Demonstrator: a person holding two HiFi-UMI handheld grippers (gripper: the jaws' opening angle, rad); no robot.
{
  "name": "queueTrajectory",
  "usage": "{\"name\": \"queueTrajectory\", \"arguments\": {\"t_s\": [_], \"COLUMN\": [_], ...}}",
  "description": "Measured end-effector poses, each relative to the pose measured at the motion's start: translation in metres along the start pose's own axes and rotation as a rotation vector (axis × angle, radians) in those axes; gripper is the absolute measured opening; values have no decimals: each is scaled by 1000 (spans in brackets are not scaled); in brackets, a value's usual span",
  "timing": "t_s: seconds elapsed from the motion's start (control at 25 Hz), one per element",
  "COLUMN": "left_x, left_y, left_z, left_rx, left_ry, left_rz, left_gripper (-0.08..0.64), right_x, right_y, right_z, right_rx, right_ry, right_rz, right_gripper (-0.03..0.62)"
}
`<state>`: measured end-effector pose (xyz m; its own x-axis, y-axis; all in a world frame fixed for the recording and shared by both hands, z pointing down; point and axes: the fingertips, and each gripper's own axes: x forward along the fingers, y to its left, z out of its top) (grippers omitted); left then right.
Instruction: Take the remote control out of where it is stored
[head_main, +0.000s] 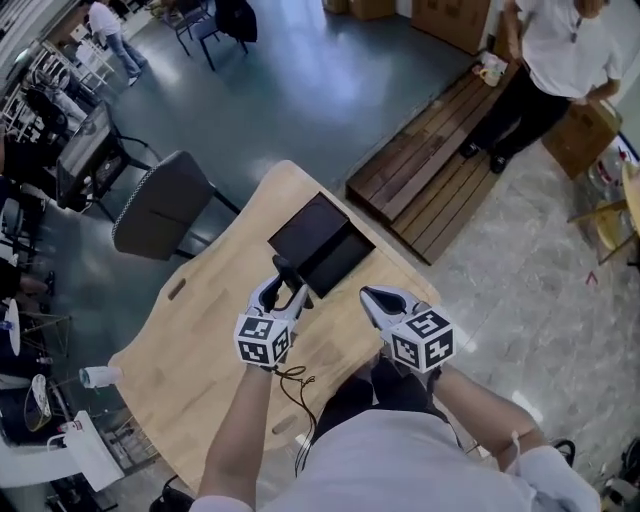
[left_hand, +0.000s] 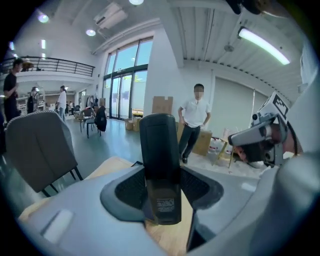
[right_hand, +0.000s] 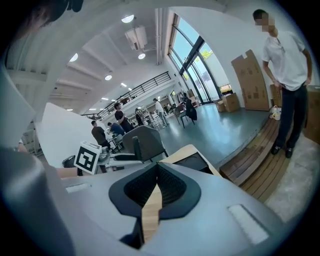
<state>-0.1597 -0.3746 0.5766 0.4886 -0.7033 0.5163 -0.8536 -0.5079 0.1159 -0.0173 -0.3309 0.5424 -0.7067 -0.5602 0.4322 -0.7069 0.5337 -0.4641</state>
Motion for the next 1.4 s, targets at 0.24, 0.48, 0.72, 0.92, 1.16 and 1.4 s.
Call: {"name": "queueTrajectory", "arguments": {"t_s": [0.24, 0.48, 0.72, 0.92, 1.16, 1.4], "left_x": [-66, -112, -137, -147, -152, -148], "left_y": [-10, -2, 14, 21, 24, 22], "left_z": [19, 31, 37, 39, 41, 41], "left_rx": [-85, -113, -125, -135, -143, -143], "left_ry": [-124, -211, -252, -271, -276, -270], "left_rz": [55, 151, 189, 212, 204, 190], "left_gripper": [221, 221, 221, 221, 221, 221], "right_x": [13, 29, 46, 56, 57, 57], "right_y": [25, 47, 69, 81, 89, 86], "right_z": [13, 32, 38, 40, 42, 42], "right_rx": [-37, -97, -130, -163, -180, -170], "right_ry": [-8, -17, -23, -12, -8, -10], "right_rz": [43, 84, 109, 125, 124, 111], "right_gripper": [28, 27, 27, 26, 26, 26]}}
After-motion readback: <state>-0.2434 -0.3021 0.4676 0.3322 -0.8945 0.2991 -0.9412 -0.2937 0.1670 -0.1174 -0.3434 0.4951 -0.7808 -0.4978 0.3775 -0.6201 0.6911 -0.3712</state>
